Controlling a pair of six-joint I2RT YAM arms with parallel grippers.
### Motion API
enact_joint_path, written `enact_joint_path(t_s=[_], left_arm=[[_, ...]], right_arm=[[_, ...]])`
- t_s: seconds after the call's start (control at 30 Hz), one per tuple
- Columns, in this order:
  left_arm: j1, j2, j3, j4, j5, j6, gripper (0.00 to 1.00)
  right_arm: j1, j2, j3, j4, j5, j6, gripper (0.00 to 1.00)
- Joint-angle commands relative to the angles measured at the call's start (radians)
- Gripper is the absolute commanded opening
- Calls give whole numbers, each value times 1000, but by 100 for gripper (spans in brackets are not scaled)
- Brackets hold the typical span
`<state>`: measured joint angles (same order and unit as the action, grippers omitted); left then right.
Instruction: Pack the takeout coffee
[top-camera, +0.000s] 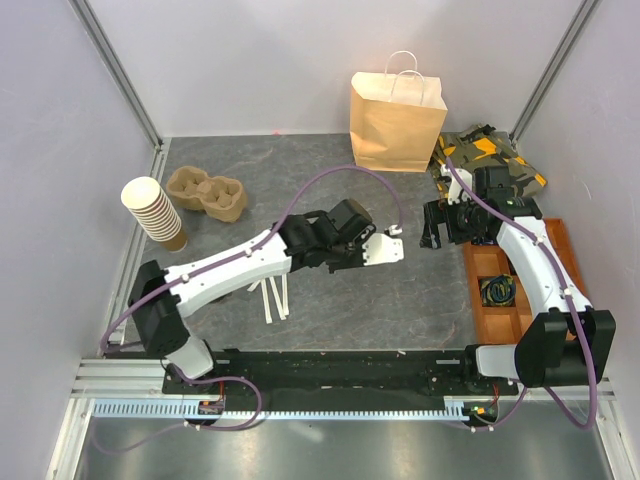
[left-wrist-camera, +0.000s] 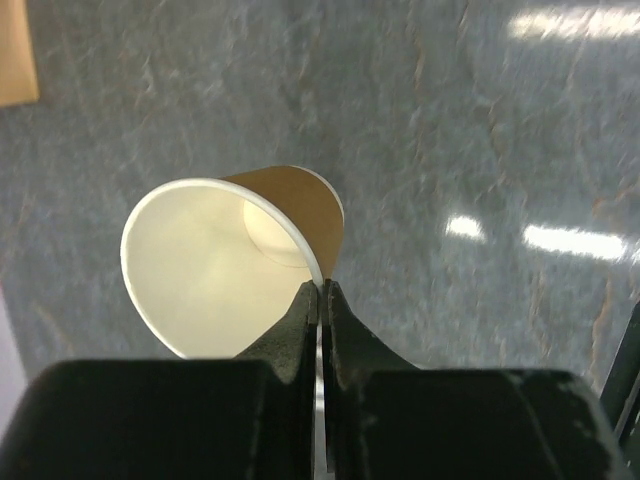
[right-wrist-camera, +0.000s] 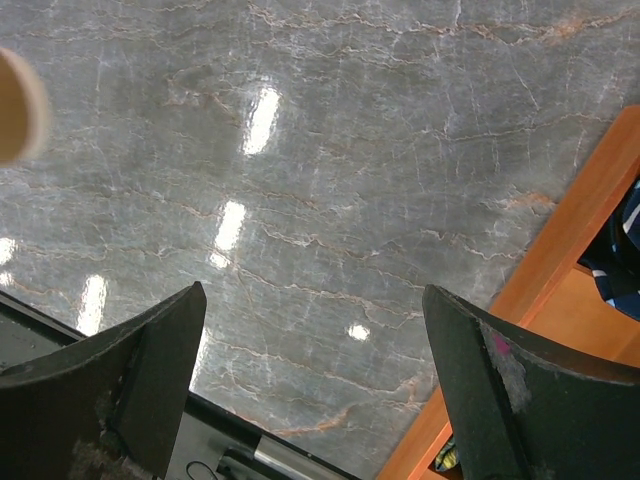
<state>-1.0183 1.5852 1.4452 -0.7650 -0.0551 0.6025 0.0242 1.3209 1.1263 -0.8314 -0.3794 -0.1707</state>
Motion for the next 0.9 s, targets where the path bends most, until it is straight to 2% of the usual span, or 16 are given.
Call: enact_joint_path(t_s=[0.0,0.43,0.63,0.67,0.73,0.77,0.83,0.87], left_arm=[[-25,64,-5,151,89,-60,2],[-32,197,-52,230,63,-81,4],[-34,200,-62,231,72,-84,22],[-34,199,-63,233,70,-84,28],[-35,193,-57,224,69,-83,35],[-35,187,-51,217,70,-79,46],[-34,151,-26,192,64,-84,55],[-34,138,-14,178,63,-87,62]], right_arm=[[-1,-23,-10,15,24,-6,98],[-10,6,4,9,20,-1,98],[-10,15,12,8,17,2,98],[-10,17,15,8,17,2,98],[-9,20,15,6,17,2,98],[-10,18,16,6,17,2,98],[-10,15,18,5,16,2,98],[-12,14,18,6,16,2,98]])
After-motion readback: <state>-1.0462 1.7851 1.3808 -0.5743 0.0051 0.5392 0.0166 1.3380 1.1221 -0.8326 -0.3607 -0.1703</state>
